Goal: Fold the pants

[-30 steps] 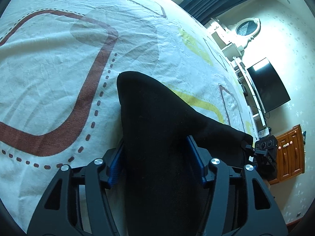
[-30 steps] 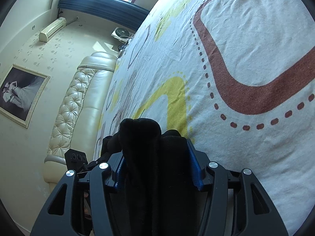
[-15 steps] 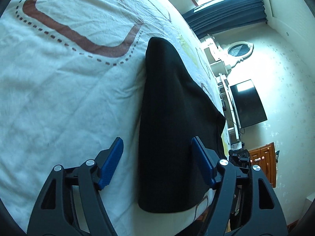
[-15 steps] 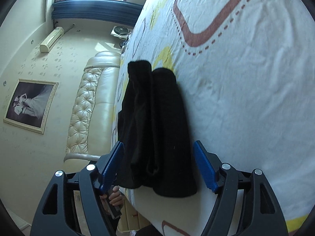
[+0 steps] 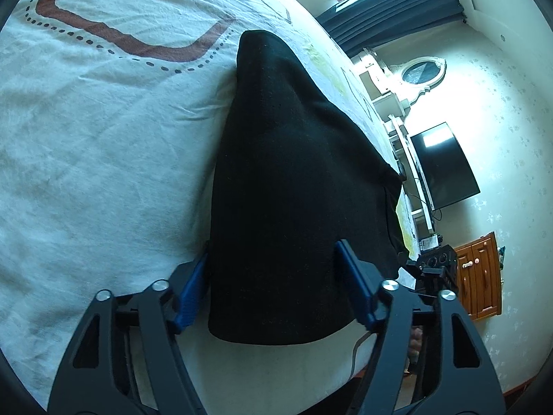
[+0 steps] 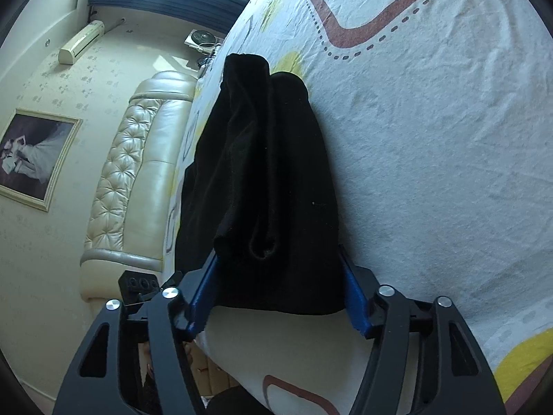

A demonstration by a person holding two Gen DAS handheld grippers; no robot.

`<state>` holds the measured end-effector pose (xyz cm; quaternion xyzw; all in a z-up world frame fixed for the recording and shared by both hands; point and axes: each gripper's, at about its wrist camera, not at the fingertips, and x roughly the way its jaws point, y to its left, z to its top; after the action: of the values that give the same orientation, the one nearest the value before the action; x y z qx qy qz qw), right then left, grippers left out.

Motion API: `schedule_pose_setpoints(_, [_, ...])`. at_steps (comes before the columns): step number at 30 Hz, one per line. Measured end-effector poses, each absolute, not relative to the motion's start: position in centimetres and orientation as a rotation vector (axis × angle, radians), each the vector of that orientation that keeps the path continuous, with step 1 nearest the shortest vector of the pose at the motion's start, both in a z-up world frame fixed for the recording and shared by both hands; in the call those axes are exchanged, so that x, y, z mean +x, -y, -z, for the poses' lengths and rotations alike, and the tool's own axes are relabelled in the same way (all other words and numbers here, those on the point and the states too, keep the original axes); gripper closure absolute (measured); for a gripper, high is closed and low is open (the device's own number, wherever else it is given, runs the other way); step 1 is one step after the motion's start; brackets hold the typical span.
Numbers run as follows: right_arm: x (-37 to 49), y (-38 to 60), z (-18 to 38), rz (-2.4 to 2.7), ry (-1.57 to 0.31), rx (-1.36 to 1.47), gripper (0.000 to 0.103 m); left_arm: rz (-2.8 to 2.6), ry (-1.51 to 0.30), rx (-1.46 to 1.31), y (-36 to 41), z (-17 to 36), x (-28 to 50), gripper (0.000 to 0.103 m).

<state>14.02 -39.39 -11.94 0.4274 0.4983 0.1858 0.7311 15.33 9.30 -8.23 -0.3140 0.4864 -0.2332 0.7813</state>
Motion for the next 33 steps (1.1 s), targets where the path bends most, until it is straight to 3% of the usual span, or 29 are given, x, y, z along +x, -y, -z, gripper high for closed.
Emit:
schedule_pose_setpoints(3, [13.9, 39.7, 12.1, -0.407, -1.082, 0.949, 0.052, 0.474, -1.051, -0.659, -9.1, 8.1, 15.2, 0.048])
schedule_pose_setpoints(15, [13.4, 40.4, 11.8, -0.443, -1.066, 1.003, 0.066, 0.408, -1.096, -0.659, -8.7, 7.0, 15.1, 0.058])
schedule_pose_setpoints(33, [9.3, 40.8, 11.3, -0.478, -1.143, 0.998, 0.068, 0.432, -1.142, -0.669, -9.1, 6.9, 11.5, 0.058])
